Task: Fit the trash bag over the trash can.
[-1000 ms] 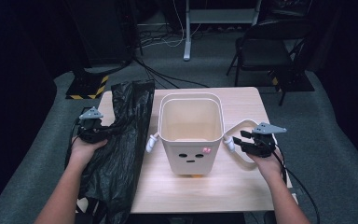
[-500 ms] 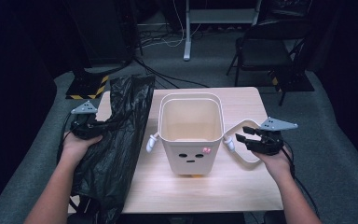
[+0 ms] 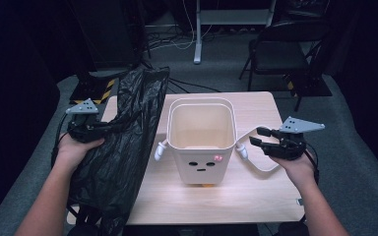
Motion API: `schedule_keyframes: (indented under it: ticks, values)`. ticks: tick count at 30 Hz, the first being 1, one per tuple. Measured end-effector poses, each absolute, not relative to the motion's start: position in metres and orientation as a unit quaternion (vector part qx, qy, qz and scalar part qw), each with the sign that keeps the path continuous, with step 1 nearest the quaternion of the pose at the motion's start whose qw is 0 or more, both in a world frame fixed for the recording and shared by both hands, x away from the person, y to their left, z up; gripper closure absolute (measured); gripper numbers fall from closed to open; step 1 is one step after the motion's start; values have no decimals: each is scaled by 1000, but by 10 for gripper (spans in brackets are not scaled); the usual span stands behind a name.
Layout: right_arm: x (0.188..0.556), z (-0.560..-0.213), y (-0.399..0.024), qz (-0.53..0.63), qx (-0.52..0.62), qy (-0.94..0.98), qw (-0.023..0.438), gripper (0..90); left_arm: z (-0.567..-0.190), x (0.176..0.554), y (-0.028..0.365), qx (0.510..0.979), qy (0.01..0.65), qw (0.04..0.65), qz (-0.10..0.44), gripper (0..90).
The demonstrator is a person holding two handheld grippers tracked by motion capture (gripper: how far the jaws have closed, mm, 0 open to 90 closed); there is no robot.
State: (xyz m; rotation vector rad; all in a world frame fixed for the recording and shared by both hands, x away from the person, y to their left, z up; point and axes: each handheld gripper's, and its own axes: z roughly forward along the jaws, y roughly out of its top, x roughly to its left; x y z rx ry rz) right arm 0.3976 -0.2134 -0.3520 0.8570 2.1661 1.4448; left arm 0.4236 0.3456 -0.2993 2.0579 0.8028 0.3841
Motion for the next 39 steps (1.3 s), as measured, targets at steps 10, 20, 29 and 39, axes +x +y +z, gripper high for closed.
schedule_keyframes:
  ticks: [10, 20, 29, 39]
  values:
    - [388, -323, -211, 533, 283, 773, 195, 520, -269, 412, 349, 831, 304, 432, 174, 888]
    - [384, -301, -203, 557, 255, 767, 190, 520, -241, 402, 341, 826, 272, 465, 166, 888]
    - [380, -286, -198, 565, 238, 766, 193, 519, -217, 395, 316, 833, 219, 486, 150, 888]
    - [378, -280, -193, 566, 227, 768, 195, 520, -202, 396, 285, 837, 176, 502, 125, 888]
